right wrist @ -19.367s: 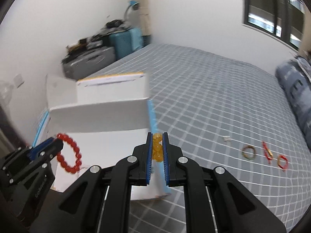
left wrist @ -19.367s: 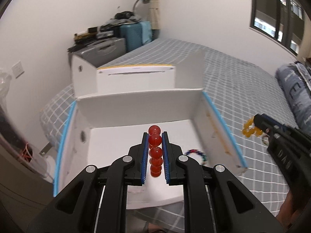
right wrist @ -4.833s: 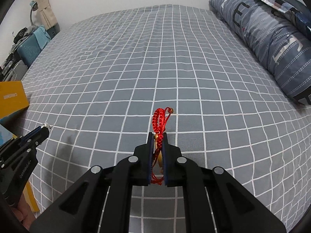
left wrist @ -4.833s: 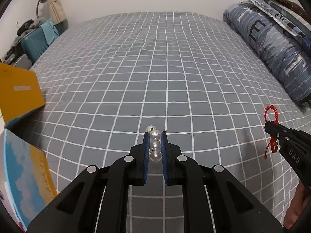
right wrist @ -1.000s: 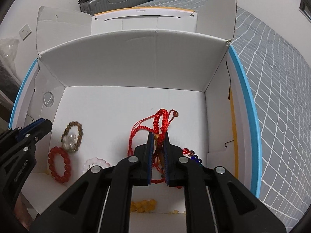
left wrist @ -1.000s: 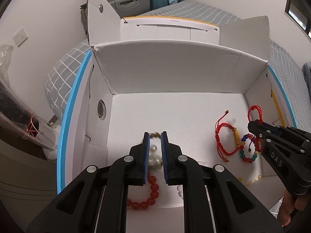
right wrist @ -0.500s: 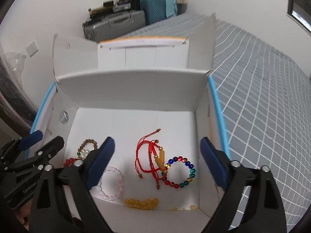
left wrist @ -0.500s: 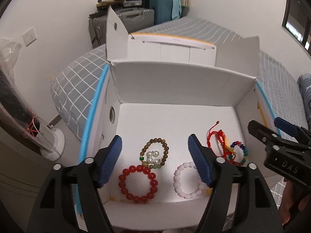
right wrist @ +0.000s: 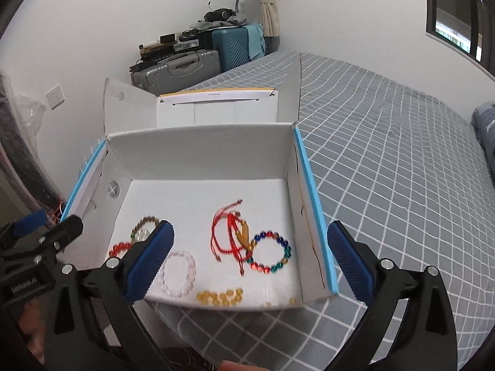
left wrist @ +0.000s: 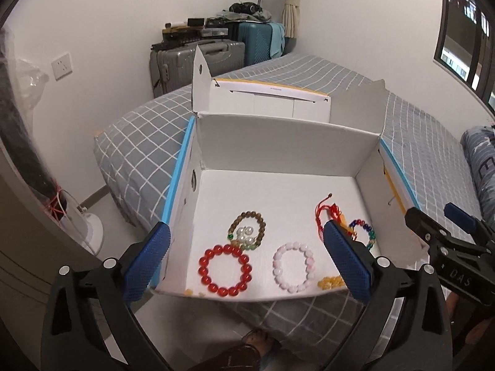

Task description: Organize jewelry

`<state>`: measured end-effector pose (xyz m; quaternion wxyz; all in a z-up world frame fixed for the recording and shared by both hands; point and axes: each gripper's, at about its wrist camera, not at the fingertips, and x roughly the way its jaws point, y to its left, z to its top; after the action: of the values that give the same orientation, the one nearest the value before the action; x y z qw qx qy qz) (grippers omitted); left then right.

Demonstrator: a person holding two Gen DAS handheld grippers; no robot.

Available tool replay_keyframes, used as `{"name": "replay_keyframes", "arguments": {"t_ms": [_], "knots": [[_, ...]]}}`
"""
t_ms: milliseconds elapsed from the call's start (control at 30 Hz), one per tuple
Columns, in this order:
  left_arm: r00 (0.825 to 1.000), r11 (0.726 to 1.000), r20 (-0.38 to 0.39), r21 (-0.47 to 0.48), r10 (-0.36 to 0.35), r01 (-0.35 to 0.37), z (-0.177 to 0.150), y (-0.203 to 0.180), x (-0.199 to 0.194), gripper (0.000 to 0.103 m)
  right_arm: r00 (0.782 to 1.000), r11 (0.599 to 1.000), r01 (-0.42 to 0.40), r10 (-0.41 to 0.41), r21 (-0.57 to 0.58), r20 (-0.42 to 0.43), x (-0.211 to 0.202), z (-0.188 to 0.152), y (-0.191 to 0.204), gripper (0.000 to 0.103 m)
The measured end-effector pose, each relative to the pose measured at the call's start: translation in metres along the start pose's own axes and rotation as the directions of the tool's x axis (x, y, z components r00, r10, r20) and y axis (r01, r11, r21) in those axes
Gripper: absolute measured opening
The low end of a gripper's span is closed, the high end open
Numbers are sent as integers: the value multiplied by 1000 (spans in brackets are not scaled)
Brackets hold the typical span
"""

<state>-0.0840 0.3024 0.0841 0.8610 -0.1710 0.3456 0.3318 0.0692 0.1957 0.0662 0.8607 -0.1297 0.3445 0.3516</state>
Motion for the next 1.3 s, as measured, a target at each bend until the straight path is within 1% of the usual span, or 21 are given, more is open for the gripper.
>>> {"name": "replay_keyframes", "arguments": {"t_ms": [100,300,600,867,1100,1300], "knots": [[1000,1000,10,20,15,-16,-12,0,-9,97,1000,1000,17,-17,-11,20,-14,-16,1,95],[1000,999,22,42,17,-18,-32,-1,-22,97,999,1000,22,-21,-7,44,-35,-43,0,95],[1000,997,2,72,17,-17,-61,-11,-24,97,999,999,33,-32,-22,25,-40,-75,3,95],[1000,997,-10,73,18,-17,-70,-9,-20,97,999,999,41,-41,-12,17,-36,-79,1,95],[1000,997,1,71,15,-15,-69,-6,-20,97,999,999,47,-46,-8,24,-35,-78,1,95],[1000,996,18,92,16,-17,-70,-11,-21,97,999,999,47,-47,-12,23,-34,-78,2,95]]}}
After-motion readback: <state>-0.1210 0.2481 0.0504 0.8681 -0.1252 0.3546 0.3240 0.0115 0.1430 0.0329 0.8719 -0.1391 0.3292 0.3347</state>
